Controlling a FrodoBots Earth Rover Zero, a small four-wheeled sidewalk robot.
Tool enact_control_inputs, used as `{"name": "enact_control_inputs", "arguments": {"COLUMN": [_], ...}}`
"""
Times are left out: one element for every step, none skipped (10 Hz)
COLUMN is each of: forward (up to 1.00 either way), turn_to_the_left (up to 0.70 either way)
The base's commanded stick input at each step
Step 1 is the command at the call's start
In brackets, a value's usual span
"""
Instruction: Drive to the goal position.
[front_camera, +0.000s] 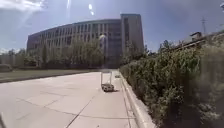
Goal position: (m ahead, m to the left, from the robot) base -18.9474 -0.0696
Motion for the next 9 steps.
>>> {"name": "enact_control_inputs", "arguments": {"forward": [0.06,0.06,0.06,0.06,0.06,0.06,0.06,0.06,0.06], "turn_to_the_left": [0.00,0.00,0.00,0.00,0.00,0.00,0.00,0.00,0.00]}}
